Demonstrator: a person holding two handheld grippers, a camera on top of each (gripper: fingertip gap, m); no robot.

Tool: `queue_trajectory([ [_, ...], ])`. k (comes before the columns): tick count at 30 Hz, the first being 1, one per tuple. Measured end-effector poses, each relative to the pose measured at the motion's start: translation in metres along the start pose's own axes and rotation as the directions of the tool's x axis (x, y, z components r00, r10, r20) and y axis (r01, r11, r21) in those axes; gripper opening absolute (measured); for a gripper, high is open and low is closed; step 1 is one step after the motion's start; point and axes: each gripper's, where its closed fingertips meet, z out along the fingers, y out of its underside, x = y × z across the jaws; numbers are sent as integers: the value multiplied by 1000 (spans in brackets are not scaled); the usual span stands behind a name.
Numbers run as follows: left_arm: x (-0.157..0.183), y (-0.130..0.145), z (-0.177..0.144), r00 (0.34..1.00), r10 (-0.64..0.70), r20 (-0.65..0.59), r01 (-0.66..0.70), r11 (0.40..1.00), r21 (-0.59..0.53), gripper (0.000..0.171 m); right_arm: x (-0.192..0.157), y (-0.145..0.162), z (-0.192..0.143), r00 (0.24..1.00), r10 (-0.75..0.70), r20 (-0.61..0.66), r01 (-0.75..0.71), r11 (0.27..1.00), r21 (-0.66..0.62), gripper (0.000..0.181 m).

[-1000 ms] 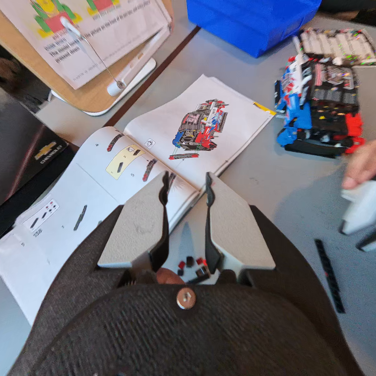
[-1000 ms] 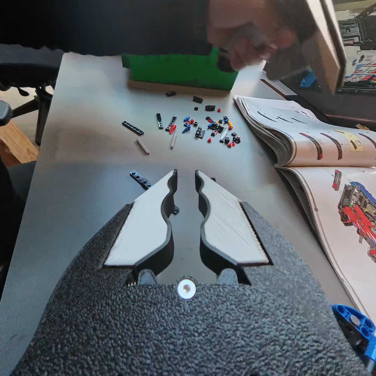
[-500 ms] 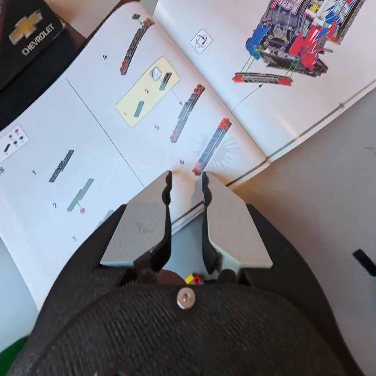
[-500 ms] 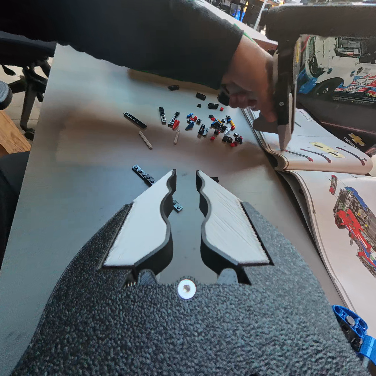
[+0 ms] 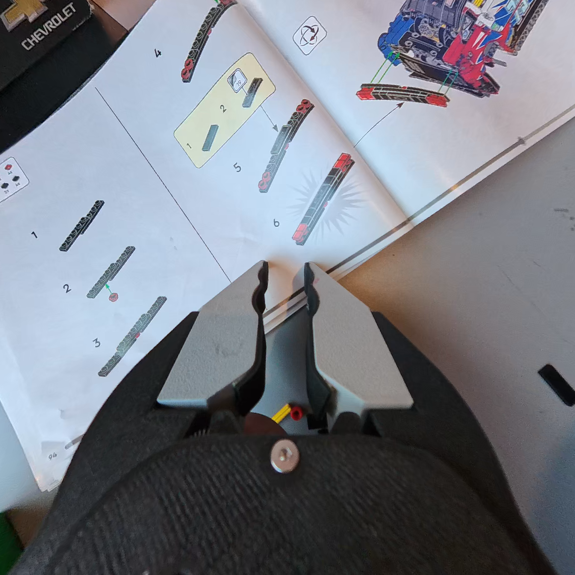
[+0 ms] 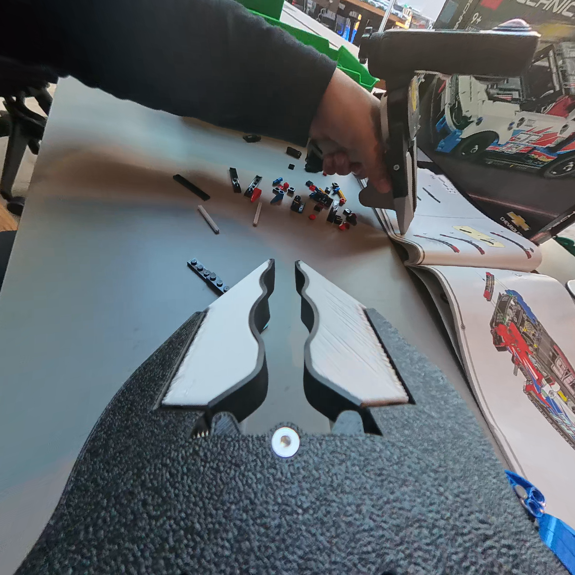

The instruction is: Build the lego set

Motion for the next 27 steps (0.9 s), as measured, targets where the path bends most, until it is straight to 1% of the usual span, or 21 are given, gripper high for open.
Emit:
queue_trajectory([
  [4, -1, 0, -1, 1000, -12, -2, 12, 1000, 14, 21, 4, -2, 1, 999, -19, -32, 19, 1000, 15, 9],
  [10, -2, 1, -2, 1000, -25, 12, 25, 999, 37, 25, 4, -1, 3, 997, -53, -52, 53, 999, 3, 6],
  [14, -3, -1, -6, 998, -60, 21, 58, 995, 84, 26, 3, -1, 4, 993, -92, -68, 92, 996, -4, 4],
  [16, -4, -1, -12, 996, -80, 28, 77, 990, 116, 32, 3, -1, 4, 991, -105, -79, 105, 994, -6, 3],
  [21, -2, 9, -23, 993, -120, 2, 119, 986, 119, 46, 6, -1, 5, 984, -138, -110, 139, 990, -5, 1],
  [23, -1, 12, -29, 994, -111, 10, 109, 986, 123, 47, 7, -2, 5, 982, -146, -123, 146, 989, -3, 0],
  [27, -1, 8, -53, 993, -114, 25, 107, 975, 194, 47, 10, 0, 6, 981, -135, -140, 134, 991, -17, 0],
])
